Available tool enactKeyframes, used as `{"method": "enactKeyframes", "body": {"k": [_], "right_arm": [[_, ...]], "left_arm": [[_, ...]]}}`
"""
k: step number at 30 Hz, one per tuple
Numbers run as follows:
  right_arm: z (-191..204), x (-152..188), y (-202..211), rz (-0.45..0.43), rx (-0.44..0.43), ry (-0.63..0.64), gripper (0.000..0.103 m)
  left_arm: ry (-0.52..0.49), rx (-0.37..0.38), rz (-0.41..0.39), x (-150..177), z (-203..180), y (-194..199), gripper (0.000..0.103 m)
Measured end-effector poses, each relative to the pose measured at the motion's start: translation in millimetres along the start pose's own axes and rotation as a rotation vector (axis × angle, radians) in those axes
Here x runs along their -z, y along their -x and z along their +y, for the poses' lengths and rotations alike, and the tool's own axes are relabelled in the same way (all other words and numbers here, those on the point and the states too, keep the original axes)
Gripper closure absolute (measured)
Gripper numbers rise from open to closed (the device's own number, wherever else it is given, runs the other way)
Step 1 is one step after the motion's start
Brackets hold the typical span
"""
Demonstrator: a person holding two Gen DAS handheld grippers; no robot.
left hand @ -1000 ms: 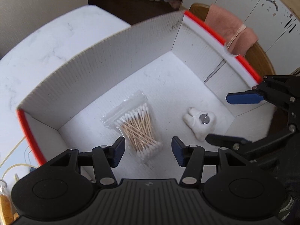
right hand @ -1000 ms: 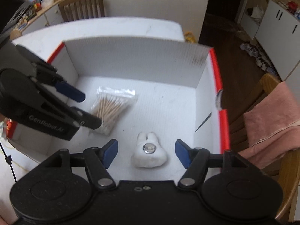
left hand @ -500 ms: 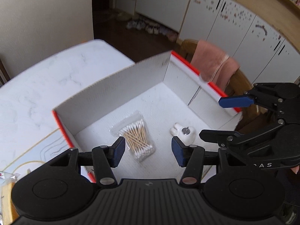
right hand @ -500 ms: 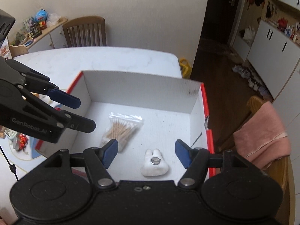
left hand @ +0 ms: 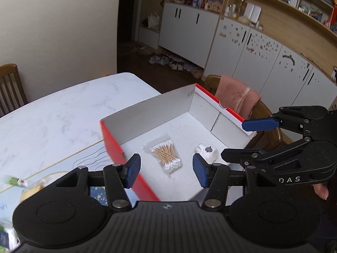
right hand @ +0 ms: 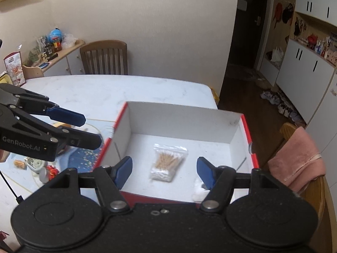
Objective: Organize objects
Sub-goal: 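Withdraw both grippers from the shoebox back over the cluttered pile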
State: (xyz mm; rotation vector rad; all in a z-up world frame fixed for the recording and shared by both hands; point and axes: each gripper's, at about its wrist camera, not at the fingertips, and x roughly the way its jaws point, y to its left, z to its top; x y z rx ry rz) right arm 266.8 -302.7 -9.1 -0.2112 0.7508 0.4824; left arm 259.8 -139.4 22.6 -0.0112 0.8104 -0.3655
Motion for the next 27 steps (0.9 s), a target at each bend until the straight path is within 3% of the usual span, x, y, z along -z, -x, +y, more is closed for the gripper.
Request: {"method": "enactKeyframes", "body": {"k": [15,17,24,27], "right_arm": [[80.9,3.1,18.4,-0.054,-0.034,-0.025,0.024],[92.5,3.6,18.2,-0.054,-0.044,-0.018,0.022],[133.9,6.2,17.0,-0.062,-0.079,-0.008,0.013],[151.3,8.1,14.1,-0.062,-0.096,-0.007,0.001]], "left_arm": [[0.028,-0.046,-0.076,59.2,47.1,69.6,0.050],[0.039,-0.054,-0.085,68.1,56.5,77.6,0.038],[0.067,-0.111,-0.116,100.3,94.5,105.8,0.035],[0.073,-0.154,-0.131,114.2,112.7,116.5,0.024]]}}
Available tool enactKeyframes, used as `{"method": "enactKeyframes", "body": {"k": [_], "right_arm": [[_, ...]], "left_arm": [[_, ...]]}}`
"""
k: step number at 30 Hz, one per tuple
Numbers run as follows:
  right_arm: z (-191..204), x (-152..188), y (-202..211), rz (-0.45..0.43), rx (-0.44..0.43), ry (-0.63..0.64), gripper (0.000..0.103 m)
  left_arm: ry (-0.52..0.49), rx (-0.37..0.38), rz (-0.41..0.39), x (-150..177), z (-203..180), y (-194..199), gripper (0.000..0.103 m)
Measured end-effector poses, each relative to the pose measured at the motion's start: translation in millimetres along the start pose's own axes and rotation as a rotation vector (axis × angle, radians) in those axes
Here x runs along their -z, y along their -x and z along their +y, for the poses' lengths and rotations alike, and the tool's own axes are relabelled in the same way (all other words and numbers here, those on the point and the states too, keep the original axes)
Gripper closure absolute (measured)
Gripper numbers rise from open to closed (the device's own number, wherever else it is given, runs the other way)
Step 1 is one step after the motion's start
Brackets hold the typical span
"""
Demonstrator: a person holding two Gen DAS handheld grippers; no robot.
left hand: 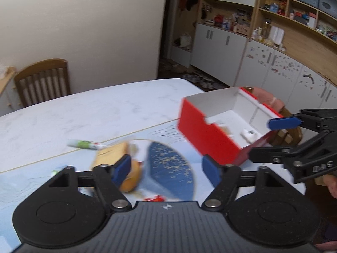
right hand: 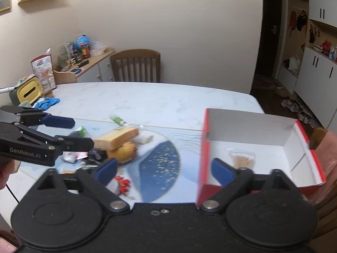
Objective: Organize objects
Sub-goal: 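Withdraw both grippers from the shoebox back over the cluttered pile, then grasp the white-green wipes pack with left gripper while right gripper grasps the silver tin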
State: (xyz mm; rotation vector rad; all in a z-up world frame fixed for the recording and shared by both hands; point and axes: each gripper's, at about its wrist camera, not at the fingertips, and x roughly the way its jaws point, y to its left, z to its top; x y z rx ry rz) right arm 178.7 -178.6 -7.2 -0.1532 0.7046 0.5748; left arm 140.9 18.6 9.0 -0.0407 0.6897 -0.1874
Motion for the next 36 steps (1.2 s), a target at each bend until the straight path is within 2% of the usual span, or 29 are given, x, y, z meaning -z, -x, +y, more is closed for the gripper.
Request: {"method": "enactKeyframes", "body": {"k": [4,12,18,21,23,25,36], "right_arm": [[21.4,5.3,-9.1,0.007,-0.014,0.012,0.000],[57.9,15.2,-33.6,0.037,-0.048,0.019,0.000],[85.1,25.6,-59.2,0.078,-0.034,0.069,0.000],[95.9,31.6,-71.9,0.102,-0.027,0.087,0.000],[102.1,35.6,-80.0,0.119,-0.033,0.095,0.000],[107.7,39.2,-87.5,0.132,-0.026,0.108,0.000],[119.1,48.5,-121.4,0.193,0.007,0.146,0.006]], "left_arm": [[0.000,-0.039,-0.023,15.2,28.4,10.2,0.021],[-0.008,-0.128,0.013,45.3,83.2,14.2,0.021],[0.016,-0.172,0.018,62.7,115.2,11.7,0.021],[0.004,-0.186,0.034,67.0,122.7,5.1,0.020],[-0.007,-0.198,0.049,69.9,127.9,-1.8,0.007],[-0.013,-0.207,0.059,73.0,132.5,-8.7,0.003],[0.047,-0.227,0.128,73.1,173.9,-59.1,0.002]]}}
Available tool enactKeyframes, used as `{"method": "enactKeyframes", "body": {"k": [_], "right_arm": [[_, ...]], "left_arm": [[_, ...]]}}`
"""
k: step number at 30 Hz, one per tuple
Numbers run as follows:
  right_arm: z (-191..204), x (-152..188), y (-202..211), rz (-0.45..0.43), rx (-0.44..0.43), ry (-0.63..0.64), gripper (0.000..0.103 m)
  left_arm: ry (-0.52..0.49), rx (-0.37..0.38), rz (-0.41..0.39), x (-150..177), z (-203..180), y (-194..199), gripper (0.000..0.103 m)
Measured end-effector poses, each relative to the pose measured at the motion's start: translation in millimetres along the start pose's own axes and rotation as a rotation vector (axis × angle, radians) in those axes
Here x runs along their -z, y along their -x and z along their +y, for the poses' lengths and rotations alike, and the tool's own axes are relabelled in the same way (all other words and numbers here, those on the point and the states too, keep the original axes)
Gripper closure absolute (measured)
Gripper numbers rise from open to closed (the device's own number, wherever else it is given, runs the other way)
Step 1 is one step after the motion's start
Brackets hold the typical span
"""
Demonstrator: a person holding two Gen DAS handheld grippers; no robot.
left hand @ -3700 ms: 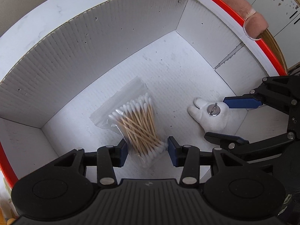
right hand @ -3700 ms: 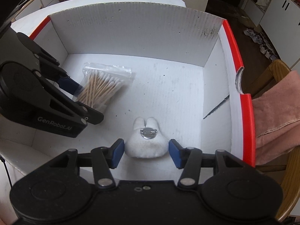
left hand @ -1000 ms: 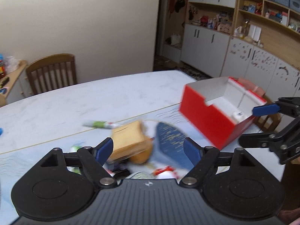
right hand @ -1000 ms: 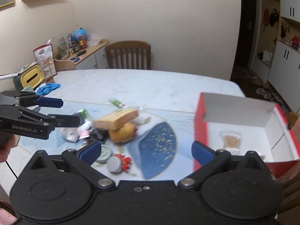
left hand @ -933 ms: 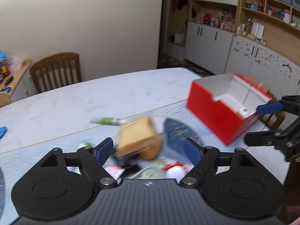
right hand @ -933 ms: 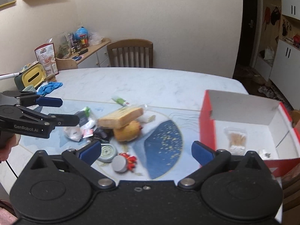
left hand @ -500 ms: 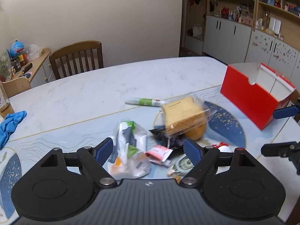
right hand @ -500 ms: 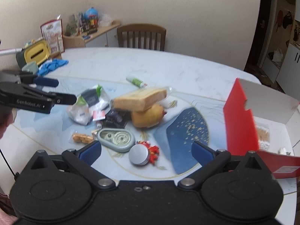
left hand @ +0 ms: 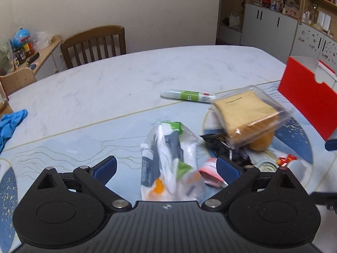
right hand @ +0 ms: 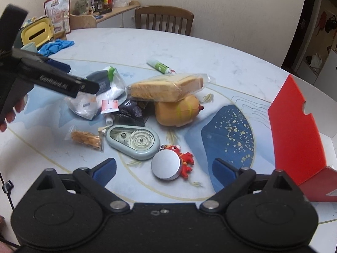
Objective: Organize objects
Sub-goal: 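Grasp the white-green wipes pack with left gripper while right gripper grasps the silver tin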
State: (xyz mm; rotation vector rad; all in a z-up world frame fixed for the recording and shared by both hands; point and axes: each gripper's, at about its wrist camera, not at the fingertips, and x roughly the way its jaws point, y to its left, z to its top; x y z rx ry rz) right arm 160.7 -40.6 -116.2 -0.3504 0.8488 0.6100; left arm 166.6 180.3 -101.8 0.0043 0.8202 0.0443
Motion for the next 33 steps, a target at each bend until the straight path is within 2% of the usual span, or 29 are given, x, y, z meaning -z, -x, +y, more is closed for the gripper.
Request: {"method": "enactKeyframes", "body": {"k": [6,16,25,27,29,33], "right_arm": [[5.0,-0.9,-10.3,0.014,0.007,0.021,0.008],[10.4,-1.6,-25.2,0.040,0.018,0.042,0.020],[13.7,-2.3,-34.2,0.050,0.021,0.055,0.030],[13.6,-2.1,-35.7,0.052,0.020,0.054,0.032],[13.9,-1.9,-36.9,0.053,0.023,0.056,0.039],[13.5,-1.6,-39.2,0.057,0.032,0.061,0.042]], "left_arm": [[-0.001,0.000,0.052,-8.0,5.8,-27.1,0.002],[0.024,0.013,0.129,-4.3,13.7,-53.6,0.002],[0.005,0.014,0.150,1.0,12.5,-62.0,0.002],[-0.008,0.012,0.142,2.9,11.3,-61.5,0.002],[-0.012,0.011,0.137,3.6,11.3,-61.7,0.002],[-0.024,0.003,0.121,5.4,10.3,-60.0,0.003]]}}
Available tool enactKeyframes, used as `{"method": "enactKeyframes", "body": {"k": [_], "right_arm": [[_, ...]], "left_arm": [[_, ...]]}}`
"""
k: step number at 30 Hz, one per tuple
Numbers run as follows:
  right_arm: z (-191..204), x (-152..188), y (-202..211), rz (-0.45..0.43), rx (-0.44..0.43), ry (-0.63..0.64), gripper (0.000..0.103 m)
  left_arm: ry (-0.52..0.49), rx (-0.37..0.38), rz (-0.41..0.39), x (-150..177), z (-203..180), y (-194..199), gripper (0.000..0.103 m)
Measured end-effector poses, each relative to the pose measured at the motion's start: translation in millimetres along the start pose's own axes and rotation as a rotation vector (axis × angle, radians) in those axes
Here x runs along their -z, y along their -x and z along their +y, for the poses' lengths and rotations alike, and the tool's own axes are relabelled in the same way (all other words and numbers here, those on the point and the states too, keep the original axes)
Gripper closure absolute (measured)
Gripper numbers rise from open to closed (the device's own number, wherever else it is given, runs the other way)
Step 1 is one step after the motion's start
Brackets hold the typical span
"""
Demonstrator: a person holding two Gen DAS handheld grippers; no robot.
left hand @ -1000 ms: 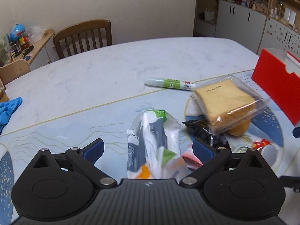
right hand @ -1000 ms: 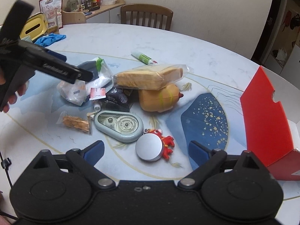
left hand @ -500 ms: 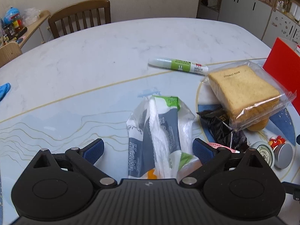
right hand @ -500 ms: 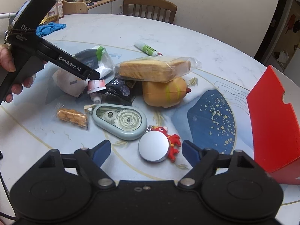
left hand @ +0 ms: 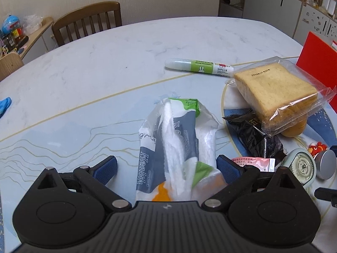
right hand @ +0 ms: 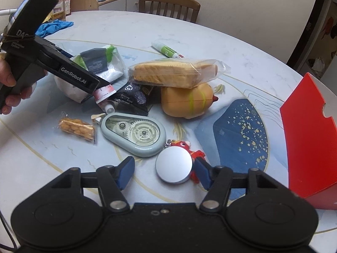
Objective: Organize objects
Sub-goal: 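Grasp the white-green wipes pack with left gripper while right gripper grasps the silver tin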
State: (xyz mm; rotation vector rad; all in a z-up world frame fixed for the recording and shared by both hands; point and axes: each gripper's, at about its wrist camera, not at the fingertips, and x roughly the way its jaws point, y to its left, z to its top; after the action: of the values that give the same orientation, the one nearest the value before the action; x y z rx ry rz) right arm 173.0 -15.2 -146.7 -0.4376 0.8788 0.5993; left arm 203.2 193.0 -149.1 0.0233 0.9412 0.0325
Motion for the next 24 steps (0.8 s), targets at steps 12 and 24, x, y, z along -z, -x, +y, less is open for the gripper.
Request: {"method": "enactKeyframes", "body": {"k": [12,24], "right_arm": [[-8.1,1.3,0.4,-0.006,0.016,-0.010,0.061],[-23.8,6.2,20.2,-0.046,-0.042,-0.055,0.063]], "left_arm": [[0.026,0.019,-0.031,4.0,-1.9,10.9,0.045],[0.080,-0.015,-0.042,11.3,-3.5,42.7,0.060]]}}
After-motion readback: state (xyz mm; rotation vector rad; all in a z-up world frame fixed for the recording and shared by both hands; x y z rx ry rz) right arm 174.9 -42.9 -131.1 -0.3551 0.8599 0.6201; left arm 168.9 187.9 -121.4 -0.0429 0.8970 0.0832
